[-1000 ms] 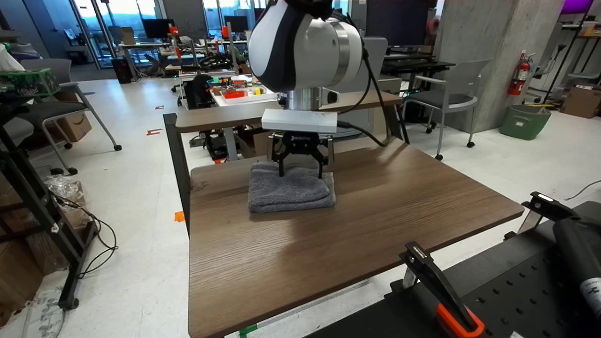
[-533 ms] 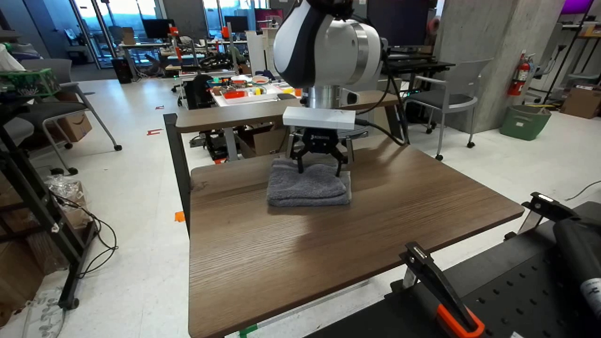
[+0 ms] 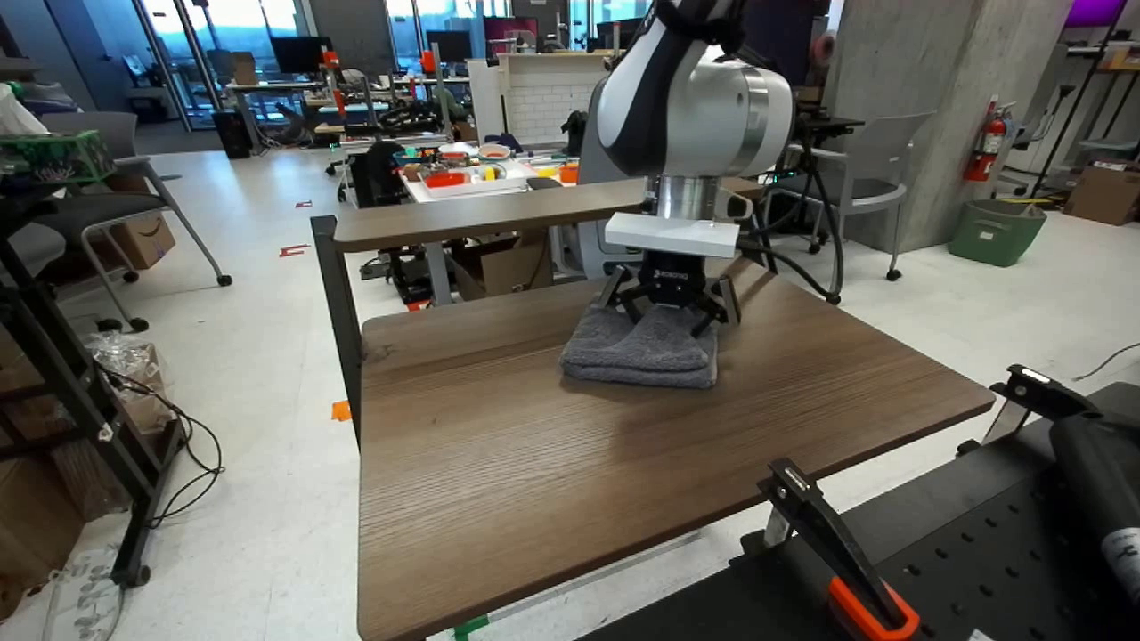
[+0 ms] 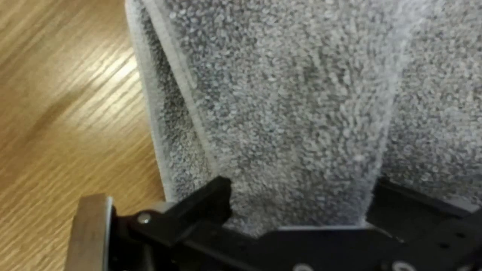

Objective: Slide the towel to the right

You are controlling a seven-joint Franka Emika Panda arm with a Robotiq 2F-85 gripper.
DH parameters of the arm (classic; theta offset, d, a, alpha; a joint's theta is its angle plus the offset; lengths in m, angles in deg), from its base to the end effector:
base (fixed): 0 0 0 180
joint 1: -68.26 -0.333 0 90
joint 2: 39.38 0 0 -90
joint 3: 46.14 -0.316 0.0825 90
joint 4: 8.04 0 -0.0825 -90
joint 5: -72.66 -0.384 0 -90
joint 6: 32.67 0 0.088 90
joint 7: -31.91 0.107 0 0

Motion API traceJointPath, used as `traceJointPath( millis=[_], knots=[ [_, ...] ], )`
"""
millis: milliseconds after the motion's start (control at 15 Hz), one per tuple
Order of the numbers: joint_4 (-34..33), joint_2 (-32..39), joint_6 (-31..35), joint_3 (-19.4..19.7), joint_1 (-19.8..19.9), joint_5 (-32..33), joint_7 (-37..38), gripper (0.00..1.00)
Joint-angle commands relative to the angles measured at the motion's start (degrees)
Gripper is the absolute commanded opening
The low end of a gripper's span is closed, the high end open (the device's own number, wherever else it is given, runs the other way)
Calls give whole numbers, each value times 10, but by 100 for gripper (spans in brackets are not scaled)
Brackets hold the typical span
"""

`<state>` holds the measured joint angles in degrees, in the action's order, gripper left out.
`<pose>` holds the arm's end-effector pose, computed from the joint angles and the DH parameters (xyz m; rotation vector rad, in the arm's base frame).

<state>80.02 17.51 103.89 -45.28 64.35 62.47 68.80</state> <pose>0.6683 0.0383 0.0510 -2.8870 1.0915 0.2639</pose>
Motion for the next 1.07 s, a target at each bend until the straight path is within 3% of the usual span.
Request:
traceJointPath(
  millis=[0, 400, 667, 867, 933, 1000],
  knots=[
    [56, -30, 3, 10, 21, -34, -7, 100],
    [123, -79, -11, 34, 63, -75, 4, 100],
    [164, -135, -22, 67, 53, -54, 15, 100],
    [219, -199, -15, 66, 37, -27, -18, 100],
    [162, -142, -13, 64, 53, -44, -6, 100],
    [172, -156, -13, 63, 50, -43, -6, 100]
  ],
)
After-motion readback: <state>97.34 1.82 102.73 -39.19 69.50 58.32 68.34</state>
